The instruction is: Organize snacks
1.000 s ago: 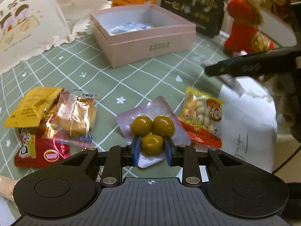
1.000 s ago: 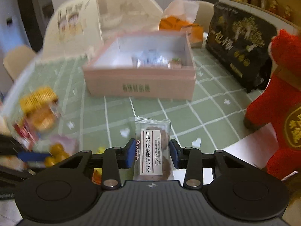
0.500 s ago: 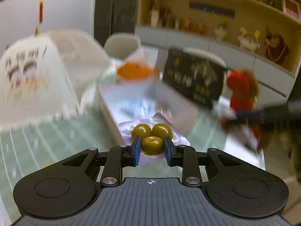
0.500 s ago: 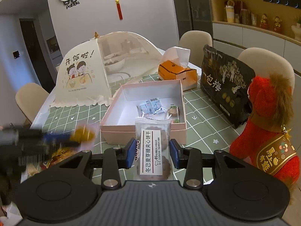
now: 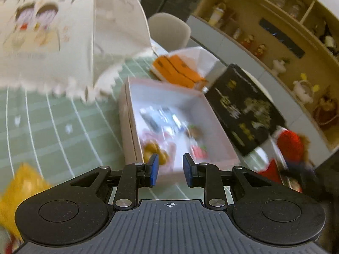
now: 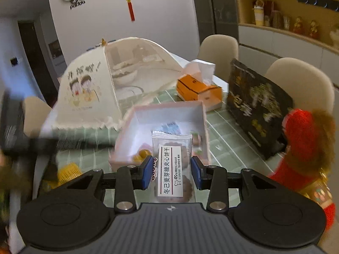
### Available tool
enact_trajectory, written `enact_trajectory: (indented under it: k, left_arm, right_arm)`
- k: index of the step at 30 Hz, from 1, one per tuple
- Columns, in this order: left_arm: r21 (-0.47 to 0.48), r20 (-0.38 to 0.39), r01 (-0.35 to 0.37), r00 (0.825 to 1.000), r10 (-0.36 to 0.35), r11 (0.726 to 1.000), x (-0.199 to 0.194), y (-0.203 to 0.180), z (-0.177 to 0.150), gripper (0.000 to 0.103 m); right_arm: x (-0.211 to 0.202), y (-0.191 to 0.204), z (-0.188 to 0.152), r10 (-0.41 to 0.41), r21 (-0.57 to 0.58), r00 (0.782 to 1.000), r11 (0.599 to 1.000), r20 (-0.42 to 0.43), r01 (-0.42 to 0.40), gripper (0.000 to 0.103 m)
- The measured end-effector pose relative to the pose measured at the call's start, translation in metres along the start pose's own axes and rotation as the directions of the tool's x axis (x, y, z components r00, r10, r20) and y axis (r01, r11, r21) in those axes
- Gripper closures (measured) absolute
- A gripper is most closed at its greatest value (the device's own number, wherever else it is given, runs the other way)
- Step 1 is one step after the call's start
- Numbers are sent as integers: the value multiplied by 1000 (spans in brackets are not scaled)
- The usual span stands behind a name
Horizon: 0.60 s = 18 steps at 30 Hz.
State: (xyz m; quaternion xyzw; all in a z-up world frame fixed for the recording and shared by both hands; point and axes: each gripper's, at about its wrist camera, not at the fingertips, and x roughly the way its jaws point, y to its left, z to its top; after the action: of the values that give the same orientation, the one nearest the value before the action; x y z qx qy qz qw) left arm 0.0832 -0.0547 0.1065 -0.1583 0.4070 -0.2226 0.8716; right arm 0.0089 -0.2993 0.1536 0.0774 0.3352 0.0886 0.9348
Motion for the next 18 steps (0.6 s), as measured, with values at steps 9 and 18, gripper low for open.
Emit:
enact_trajectory:
  k: [9,18]
  left_arm:
    - [1,30,-114,993,114,993,-54,31,-25,75]
    - [-127,-3,-259,965,261,957,-76,79,-52,75]
  right_arm:
    - [71,15,102,38,56,999,998,-3,-38,43]
    - [66,14,25,20,7,992,1000,-128,-19,41]
